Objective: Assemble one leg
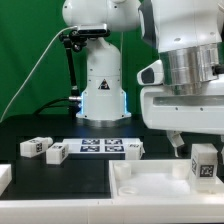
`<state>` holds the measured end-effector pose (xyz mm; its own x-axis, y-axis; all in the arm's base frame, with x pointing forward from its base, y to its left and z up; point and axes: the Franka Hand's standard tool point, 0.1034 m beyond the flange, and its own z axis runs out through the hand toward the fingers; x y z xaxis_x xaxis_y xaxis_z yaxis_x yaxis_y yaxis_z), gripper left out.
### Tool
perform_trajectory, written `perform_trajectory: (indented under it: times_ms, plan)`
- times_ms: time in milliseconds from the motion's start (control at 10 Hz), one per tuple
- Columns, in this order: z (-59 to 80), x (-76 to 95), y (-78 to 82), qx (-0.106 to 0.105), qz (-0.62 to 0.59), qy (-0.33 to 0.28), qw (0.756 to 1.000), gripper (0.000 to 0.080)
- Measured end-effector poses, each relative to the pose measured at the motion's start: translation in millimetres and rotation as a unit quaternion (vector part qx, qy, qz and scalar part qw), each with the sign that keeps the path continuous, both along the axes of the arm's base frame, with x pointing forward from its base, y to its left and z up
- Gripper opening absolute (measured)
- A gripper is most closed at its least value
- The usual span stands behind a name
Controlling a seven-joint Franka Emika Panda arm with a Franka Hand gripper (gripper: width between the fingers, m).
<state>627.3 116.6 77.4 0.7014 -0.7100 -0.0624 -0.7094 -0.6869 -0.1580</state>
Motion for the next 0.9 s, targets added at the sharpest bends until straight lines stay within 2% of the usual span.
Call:
perform_trajectory:
  times_ms: [200,400,800,900]
  plan:
    - [-0.9,0.8,-1.8,-0.024,0.141,-0.014,0.99,0.0649]
    - [-3.1,-0.5,1.1,-0.048,0.244,-0.012,0.969,0.0649]
    - [-6.7,4.6,3.4,-0.051,0.365,-0.009,0.929,0.0649]
    - [-6.8,4.6,3.6,-0.051,0.364,-0.008,0.93,0.0529]
